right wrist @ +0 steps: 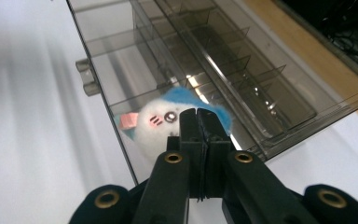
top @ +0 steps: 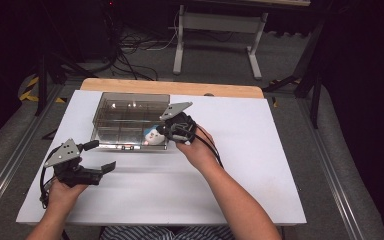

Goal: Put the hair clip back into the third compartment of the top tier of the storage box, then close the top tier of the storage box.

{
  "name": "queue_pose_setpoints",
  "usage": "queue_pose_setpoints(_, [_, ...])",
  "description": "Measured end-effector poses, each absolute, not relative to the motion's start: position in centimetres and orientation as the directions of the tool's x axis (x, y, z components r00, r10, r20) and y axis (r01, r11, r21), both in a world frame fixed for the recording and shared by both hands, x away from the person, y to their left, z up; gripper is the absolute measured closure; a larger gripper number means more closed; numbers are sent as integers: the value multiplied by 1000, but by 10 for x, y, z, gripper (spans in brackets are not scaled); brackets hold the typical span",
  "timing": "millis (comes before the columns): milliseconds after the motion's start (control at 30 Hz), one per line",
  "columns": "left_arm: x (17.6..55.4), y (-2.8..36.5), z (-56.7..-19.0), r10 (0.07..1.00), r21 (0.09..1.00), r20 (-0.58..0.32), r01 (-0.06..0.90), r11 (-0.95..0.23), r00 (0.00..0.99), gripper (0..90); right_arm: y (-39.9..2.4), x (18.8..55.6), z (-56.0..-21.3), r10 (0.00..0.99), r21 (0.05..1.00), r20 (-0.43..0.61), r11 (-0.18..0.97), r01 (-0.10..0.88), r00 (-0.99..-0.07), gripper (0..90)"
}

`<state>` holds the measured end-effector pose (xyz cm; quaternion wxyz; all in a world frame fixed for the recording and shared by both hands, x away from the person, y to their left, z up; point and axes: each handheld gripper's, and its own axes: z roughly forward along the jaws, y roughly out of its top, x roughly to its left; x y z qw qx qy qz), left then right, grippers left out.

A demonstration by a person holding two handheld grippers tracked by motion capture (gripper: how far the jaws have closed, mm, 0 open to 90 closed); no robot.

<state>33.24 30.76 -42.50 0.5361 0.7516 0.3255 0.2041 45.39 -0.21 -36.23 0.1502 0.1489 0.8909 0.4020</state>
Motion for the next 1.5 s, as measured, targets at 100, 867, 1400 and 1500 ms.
queue_pose_setpoints(100, [332,308,-424,708,937,-44,275,-215,705,75,-4,452,-359,386,772,-135,618,147,-913,900])
queue_pose_setpoints(867, [330,312,-421,705,945,-54,265,-193,707,279,4,424,-368,231,750,-124,659,62,-965,900])
queue_pose_setpoints(1400, [329,310,-419,723,932,-30,281,-230,690,756,11,417,-384,203,726,-129,686,47,-971,900])
queue_pose_setpoints(1500, [330,310,-419,738,927,-24,291,-236,675,855,14,416,-388,205,722,-128,690,50,-970,900])
